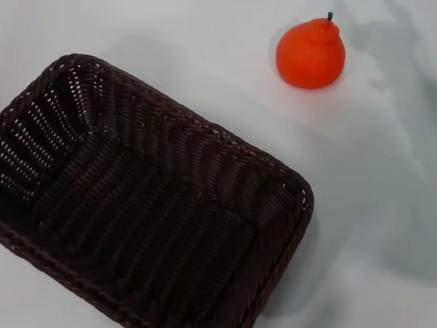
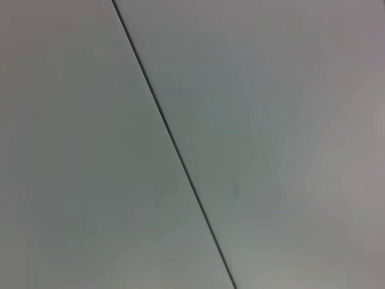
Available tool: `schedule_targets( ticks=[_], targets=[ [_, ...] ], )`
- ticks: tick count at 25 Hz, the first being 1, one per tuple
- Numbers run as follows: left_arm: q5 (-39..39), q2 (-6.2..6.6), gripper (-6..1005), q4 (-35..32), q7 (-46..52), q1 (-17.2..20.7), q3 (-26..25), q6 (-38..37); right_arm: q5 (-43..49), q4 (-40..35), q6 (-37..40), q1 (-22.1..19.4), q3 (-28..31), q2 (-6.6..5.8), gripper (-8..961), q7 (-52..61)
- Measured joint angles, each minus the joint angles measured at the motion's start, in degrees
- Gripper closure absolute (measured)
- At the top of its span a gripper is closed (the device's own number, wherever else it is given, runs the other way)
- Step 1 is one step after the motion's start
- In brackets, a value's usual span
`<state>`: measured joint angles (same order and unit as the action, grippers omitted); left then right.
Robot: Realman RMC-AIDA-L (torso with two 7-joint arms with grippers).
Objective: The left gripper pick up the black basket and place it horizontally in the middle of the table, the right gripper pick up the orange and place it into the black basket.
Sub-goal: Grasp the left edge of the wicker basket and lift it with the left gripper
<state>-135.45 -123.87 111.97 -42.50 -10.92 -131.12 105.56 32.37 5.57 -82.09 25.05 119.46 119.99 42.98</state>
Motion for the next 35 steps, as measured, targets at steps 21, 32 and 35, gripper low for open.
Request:
schedule_targets(
  ticks=[21, 32, 35],
  targets=[
    [-18.32, -0.15, 123, -10.98, 10.73, -4.30, 25.19, -10.06, -0.46, -0.10, 0.32, -0.46, 0.98, -0.02, -2, -0.21],
    [-21.66, -0.11, 337, -18.76, 12.50, -8.25, 25.04, -7.77, -0.47, -0.12, 0.37, -0.59, 1.21, 0.03, -2, -0.38],
    [-21.55, -0.14, 570, -18.04, 13.43, -8.25, 24.70, -7.59, -0.47, -0.32, 0.47, -0.70, 1.22, 0.14, -1, -0.52]
  ],
)
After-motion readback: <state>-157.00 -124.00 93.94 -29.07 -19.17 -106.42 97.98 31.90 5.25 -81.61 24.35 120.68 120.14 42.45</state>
